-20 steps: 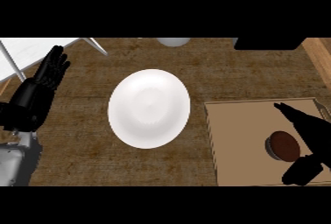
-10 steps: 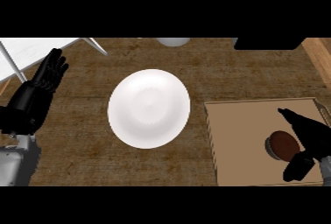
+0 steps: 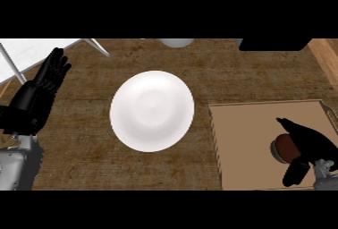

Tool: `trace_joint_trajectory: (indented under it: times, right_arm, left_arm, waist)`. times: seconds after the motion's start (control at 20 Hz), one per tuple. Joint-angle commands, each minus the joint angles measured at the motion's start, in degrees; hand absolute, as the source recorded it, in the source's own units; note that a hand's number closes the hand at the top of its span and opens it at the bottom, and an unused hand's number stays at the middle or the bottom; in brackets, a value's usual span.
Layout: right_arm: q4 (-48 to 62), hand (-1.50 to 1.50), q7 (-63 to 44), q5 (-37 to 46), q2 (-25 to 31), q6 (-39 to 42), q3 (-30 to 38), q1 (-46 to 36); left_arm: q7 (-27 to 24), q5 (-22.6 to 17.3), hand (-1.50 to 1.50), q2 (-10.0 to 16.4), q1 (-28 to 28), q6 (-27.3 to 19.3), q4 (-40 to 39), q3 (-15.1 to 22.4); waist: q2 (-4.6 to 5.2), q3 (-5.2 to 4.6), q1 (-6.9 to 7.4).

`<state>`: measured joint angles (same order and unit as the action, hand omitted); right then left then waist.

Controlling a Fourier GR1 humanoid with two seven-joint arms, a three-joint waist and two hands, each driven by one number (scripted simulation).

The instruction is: Pick the cupcake from the tray and place it in the plate

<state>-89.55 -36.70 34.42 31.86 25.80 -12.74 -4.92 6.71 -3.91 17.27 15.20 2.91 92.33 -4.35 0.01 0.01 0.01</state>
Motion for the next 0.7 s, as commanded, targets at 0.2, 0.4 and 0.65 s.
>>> trace_joint_trajectory:
  times: [0.2, 0.4, 0.65]
  right_arm:
    - [7.79, -1.50, 2.21, 7.60, -4.44, -0.89, 0.87, -1.60]
    - [9.42, 1.50, 11.68, 9.14, -4.56, -10.79, 1.61, -0.92]
    - [20.54, 1.50, 22.20, 16.00, -3.08, -21.31, 1.77, -5.01]
  left_arm:
    - [-1.43, 2.58, 0.00, -2.88, -1.91, -0.08, 1.25, 0.51]
    - [-4.94, 2.04, 0.00, -2.30, -2.31, 1.98, -2.83, -0.07]
    - [-2.07, 1.79, 0.00, -2.49, 1.47, 1.41, -3.05, -0.49]
  waist:
    - [-0.02, -0.01, 0.10]
    - [0.07, 0.03, 0.11]
    - [0.21, 0.06, 0.42]
